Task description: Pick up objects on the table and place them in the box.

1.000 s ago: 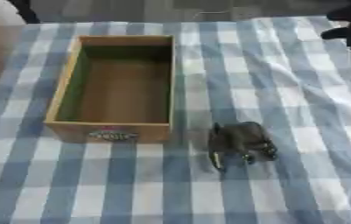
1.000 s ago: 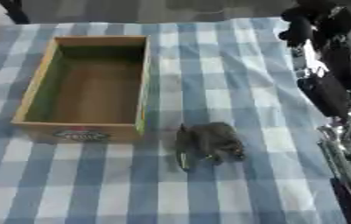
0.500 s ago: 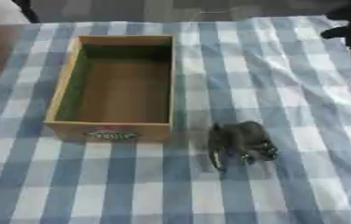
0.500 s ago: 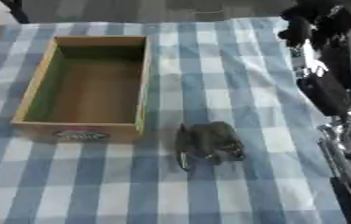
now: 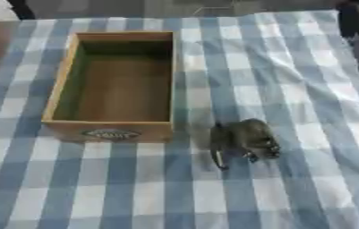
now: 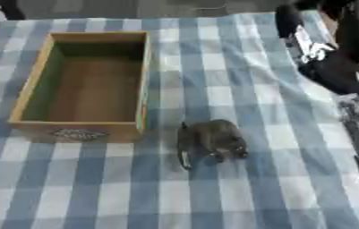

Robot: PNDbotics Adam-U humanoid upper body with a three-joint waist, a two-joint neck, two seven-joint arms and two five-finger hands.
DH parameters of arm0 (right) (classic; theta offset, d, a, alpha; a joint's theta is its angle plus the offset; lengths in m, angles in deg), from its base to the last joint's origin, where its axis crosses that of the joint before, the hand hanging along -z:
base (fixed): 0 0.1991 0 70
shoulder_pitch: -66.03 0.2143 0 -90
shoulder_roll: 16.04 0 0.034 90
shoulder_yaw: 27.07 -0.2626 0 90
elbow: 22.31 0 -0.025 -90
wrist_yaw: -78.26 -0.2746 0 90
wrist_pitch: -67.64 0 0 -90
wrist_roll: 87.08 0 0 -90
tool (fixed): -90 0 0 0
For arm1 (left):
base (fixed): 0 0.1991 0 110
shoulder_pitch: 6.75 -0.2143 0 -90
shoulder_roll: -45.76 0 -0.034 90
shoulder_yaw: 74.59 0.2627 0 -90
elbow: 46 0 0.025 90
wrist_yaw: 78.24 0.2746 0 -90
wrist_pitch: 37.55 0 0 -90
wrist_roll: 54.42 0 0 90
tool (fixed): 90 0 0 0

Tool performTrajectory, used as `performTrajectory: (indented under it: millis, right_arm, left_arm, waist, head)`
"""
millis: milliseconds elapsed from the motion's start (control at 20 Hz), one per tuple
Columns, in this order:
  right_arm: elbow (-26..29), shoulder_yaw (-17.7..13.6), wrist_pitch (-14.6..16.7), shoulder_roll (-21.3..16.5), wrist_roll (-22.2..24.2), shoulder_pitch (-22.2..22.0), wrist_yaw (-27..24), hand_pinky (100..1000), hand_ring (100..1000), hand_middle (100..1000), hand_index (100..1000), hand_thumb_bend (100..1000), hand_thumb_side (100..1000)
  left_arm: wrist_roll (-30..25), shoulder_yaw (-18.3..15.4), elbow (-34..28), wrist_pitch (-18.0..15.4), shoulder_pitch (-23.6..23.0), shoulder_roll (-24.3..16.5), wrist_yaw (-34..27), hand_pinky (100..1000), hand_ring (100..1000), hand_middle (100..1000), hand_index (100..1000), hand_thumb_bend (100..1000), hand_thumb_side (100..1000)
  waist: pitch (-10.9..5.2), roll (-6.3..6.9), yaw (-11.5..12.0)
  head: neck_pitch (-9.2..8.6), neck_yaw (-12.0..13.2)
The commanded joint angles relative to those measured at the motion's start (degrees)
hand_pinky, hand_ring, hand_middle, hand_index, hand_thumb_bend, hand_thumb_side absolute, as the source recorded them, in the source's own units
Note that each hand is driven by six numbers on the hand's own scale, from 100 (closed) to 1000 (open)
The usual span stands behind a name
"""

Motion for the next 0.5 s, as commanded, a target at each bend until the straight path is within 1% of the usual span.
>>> performTrajectory:
  millis: [50,300,500]
  right_arm:
    - [1.1,0.7,-2.0,-4.8,4.9,1.9,5.2,670,766,663,818,418,554]
    - [1.1,2.8,-3.6,-9.0,14.7,5.2,12.0,696,779,683,822,420,491]
    - [1.1,4.2,-3.2,-11.4,21.9,7.7,15.1,716,789,697,825,409,441]
  left_arm:
    - [0.0,-0.2,-1.1,0.1,0.4,-1.0,0.3,823,818,781,759,100,616]
    - [-0.2,-0.1,-1.1,0.1,0.3,-1.1,0.2,823,818,781,759,100,615]
    - [-0.3,0.0,-1.1,0.2,0.3,-1.1,0.2,823,819,781,759,100,615]
  waist:
    - [-1.5,-0.17,0.1]
    - [-1.72,-0.2,0.5]
    - [-1.78,-0.29,0.6]
  head:
    - [0.07,-0.3]
    - [-0.21,-0.5]
    - [-0.41,-0.7]
